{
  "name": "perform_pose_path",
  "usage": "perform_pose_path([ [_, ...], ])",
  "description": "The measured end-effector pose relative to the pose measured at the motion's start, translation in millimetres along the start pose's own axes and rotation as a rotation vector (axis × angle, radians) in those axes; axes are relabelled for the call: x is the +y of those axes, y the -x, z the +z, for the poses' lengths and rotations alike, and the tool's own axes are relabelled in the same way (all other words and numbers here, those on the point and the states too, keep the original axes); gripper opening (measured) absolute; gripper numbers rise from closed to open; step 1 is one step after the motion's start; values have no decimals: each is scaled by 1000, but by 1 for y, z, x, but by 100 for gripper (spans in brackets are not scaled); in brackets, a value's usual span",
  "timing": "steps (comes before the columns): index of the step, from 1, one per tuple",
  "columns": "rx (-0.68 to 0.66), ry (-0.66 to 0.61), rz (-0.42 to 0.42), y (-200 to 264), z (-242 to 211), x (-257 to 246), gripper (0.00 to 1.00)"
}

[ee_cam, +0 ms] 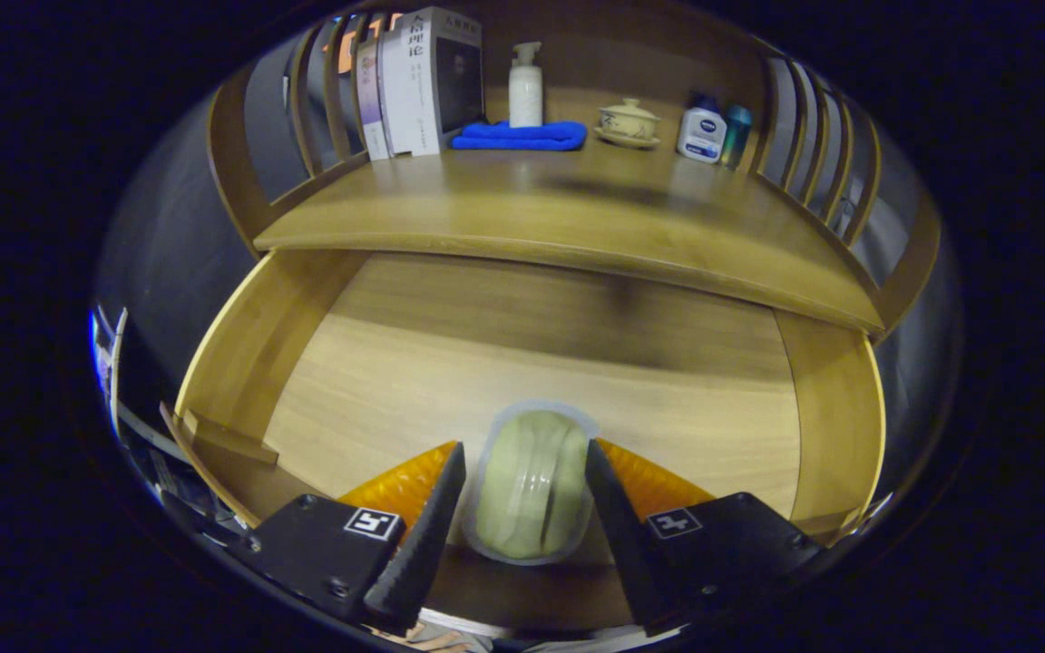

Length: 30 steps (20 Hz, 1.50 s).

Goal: Pull open the drawer, take out the items inside it, and place them on the countertop above the cabinet.

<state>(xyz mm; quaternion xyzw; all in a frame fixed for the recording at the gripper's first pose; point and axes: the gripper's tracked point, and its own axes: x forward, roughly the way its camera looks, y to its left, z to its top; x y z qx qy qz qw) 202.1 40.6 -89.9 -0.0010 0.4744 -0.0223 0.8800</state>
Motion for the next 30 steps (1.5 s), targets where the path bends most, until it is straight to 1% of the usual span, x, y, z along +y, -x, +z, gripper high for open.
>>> perform_pose_path([
  [2,29,-15,6,-5,-4,3,74],
  [3,40,-22,12,-8,-4,3,67],
  [5,30,-3,-4,-10,-4,-3,56],
  [6,23,5,-12,-10,-3,-4,54],
  [8,6,8,-4,-10,-2,-3,40],
  [10,-12,18,-25,-12,-1,-9,26],
  [12,-28,30,-14,-9,1,-9,20],
  [19,-89,9,-1,8,18,-11,18],
  [22,-138,18,-18,27,34,-17,18],
  [26,-186,35,-19,54,50,-18,19],
  [30,-228,62,-44,79,69,-25,18],
])
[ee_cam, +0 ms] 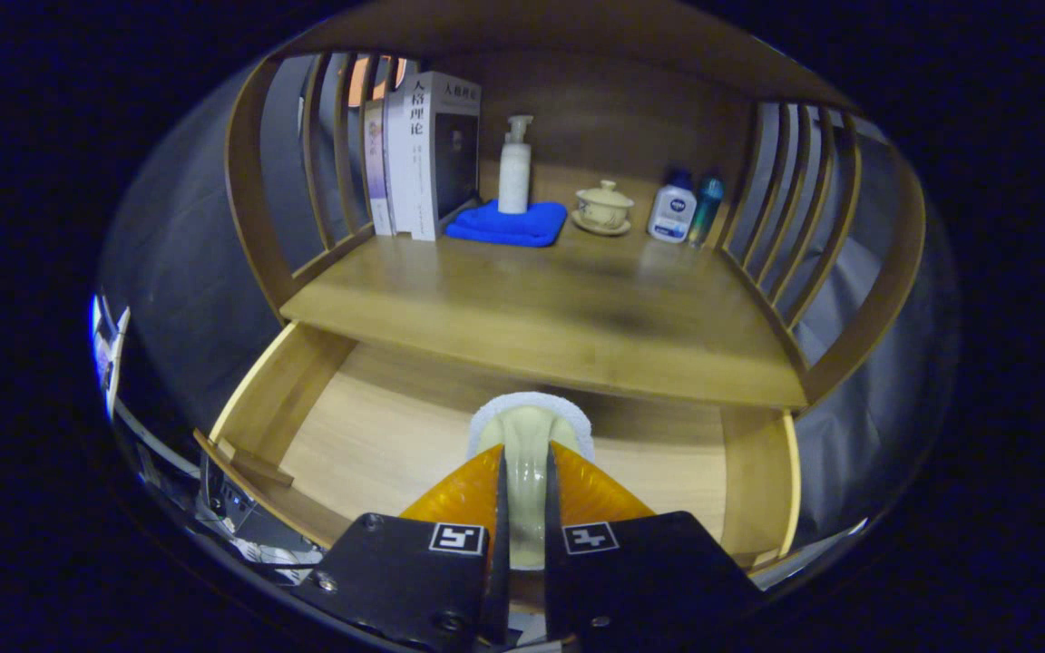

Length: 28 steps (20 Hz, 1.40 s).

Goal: Pull open the drawer, take out the items inside it, and place them on the countertop above the cabinet.

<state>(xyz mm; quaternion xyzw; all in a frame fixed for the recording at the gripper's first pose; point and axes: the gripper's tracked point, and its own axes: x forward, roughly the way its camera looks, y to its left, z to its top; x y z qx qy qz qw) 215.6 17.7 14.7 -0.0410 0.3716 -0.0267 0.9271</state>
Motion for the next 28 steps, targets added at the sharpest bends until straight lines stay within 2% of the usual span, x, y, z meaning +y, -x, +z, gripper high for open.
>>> perform_pose_path([
  [3,-37,5,-17,8,27,-9,18],
  [7,-68,-30,-48,-3,61,-21,18],
  [13,-72,-124,-5,-36,99,-25,18],
  [22,-67,-142,-73,-83,126,-43,18],
  [28,-120,-198,-67,-106,135,-50,18],
])
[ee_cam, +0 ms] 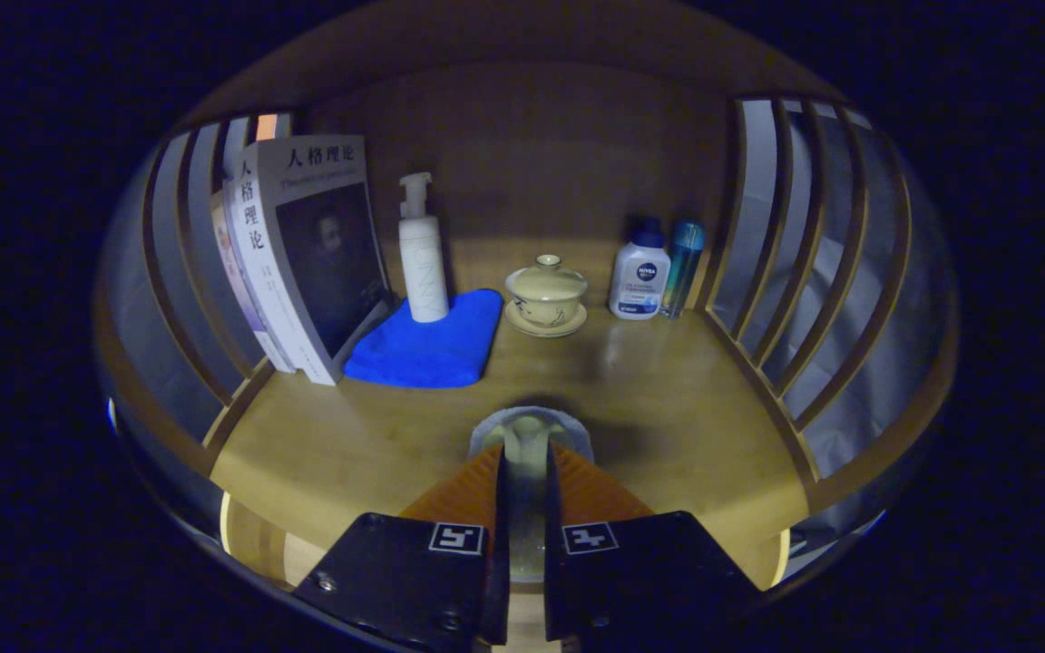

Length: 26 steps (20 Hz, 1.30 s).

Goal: Pull open the drawer, take out the items inside it, and place them on the countertop above the cabinet.

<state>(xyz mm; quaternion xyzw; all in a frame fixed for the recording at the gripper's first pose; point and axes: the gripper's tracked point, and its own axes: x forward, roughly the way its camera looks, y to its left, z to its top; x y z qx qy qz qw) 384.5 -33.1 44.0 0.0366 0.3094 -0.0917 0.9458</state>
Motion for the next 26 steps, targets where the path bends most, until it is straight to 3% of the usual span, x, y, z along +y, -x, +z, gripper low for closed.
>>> perform_pose_path([
  [6,-44,-43,37,-11,-2,-2,23],
  [10,-101,-14,89,-14,0,7,61],
  [13,-130,75,73,-12,-2,9,76],
  [19,-245,47,81,14,9,12,77],
  [24,-335,19,187,76,-6,36,80],
  [26,-404,71,178,112,-17,38,94],
])
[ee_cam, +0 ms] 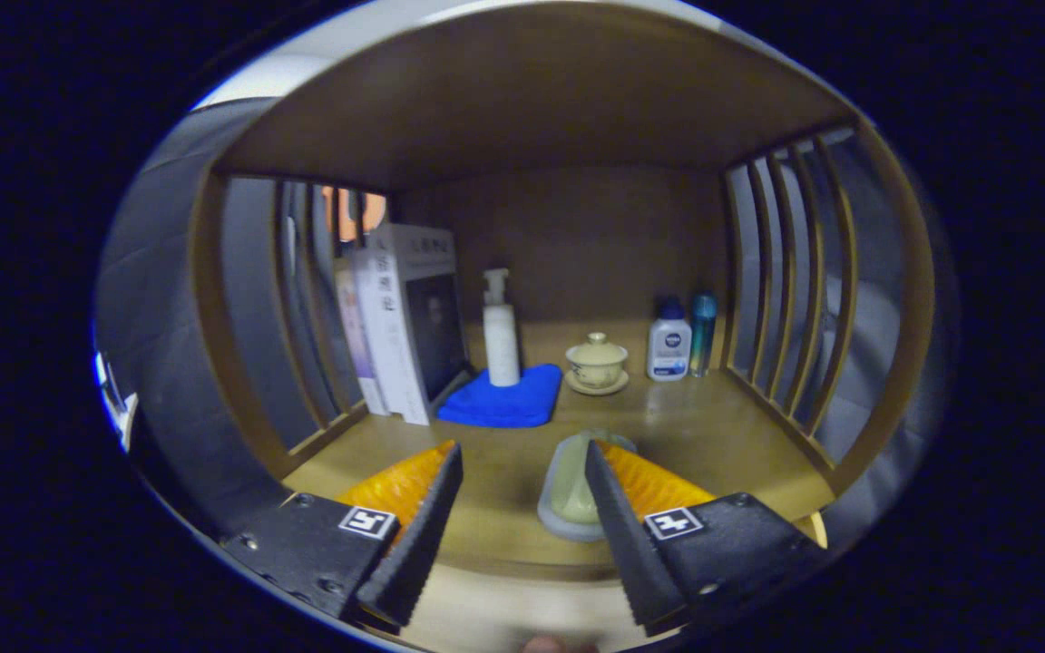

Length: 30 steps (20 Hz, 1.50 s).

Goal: Pull open the drawer, take out the items inside it, and place them on the countertop above the cabinet.

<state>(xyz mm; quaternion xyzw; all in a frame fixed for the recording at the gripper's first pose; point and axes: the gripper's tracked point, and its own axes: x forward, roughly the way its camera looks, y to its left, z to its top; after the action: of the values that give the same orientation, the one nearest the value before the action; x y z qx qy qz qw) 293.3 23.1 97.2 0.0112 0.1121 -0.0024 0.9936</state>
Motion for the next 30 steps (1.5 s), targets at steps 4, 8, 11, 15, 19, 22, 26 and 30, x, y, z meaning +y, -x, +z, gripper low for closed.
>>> perform_pose_path([
  [4,-116,83,-3,60,-17,16,100],
  [8,-189,91,-2,120,-47,31,100],
  [11,-226,54,-18,154,-79,39,100],
  [15,-215,65,-64,179,-119,33,99],
  [19,-181,51,-80,188,-163,31,100],
  [22,-120,26,-95,178,-193,27,100],
  [26,-98,-44,-152,161,-206,18,100],
  [30,-94,-51,-208,146,-207,10,100],
])
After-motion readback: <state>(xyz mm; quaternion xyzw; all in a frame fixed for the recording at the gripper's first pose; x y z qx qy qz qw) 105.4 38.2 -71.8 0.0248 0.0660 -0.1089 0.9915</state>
